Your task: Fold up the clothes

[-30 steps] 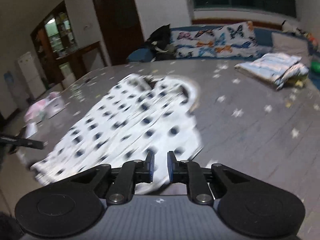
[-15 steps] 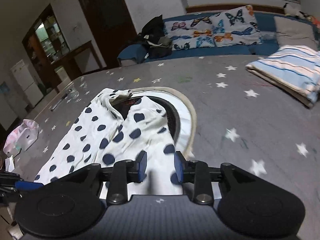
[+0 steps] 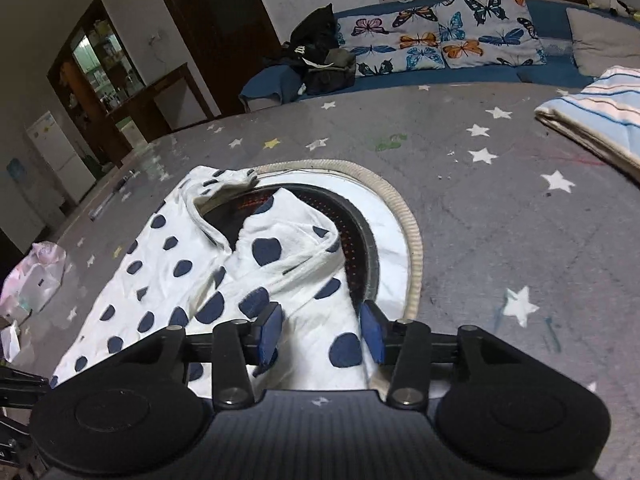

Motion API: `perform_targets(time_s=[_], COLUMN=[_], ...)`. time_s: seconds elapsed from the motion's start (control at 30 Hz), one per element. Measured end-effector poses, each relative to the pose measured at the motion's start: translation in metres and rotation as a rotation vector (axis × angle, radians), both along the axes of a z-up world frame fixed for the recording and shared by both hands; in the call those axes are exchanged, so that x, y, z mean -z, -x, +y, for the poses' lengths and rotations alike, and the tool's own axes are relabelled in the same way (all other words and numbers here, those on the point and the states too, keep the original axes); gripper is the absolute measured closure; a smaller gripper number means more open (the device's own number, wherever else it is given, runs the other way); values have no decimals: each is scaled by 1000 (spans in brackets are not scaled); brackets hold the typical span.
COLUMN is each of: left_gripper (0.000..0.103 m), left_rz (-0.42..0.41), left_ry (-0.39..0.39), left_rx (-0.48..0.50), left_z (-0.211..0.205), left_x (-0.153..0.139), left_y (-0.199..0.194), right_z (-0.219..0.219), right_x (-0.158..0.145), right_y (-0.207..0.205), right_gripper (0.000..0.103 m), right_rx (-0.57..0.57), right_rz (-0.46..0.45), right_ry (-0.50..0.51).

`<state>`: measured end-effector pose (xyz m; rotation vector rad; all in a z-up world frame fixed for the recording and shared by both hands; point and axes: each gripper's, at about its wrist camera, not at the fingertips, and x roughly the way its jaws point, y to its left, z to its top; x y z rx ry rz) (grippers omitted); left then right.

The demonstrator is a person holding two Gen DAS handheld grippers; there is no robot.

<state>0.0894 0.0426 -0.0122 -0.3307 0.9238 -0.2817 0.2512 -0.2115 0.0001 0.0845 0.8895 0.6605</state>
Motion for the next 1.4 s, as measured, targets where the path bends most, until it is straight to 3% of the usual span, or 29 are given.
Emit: perform_targets(time_s=[0.07,0.1,0.13,0.2,0.37,0.5,0.6,0.77,0.9,1.0,1.27,1.4], left_gripper=[68,67,64,60,47,44,43,41,41,41,35,32], left_rz=[-2,-4,-5,-7,-24,-34,-39,-46,-51,-53,-62,-67], left_ry=[3,4,7,13,-2,8,11,11,14,24,38,42], left_rx=[-2,-2,-3,-4,1,-7,-13,-7,-11,-19,-19,-15], left_z=[0,0,-1,-2,-7,-6,-6,-6,-2,3,4,3], left_x=[0,0,0,0,-2,-2,-2,-2,-2,-2,0,0], left_y=[-1,-1,-1,0,4,8,12,19,23,23,20,20], right_z=[2,4,6,6,2,17,48,96,109,93,42,45], right_x=[0,1,1,-2,-34,-62,-64,-38,-14,-28,-67,-40], right_y=[0,0,1,4,22,44,61,81,81,83,48,12], right_gripper=[64,83,93,99,100,100,100,100,94,94,92,91], right_rx=[-24,-33,-42,-31,11,-86,-206,-357,-403,-401,-216,-145], right_rz=[4,3,3,-13,-148,-239,-262,-207,-56,-36,-160,-109], right_ry=[-14,-15,-16,-28,-39,-46,-35,-24,-74,-136,-135,-28])
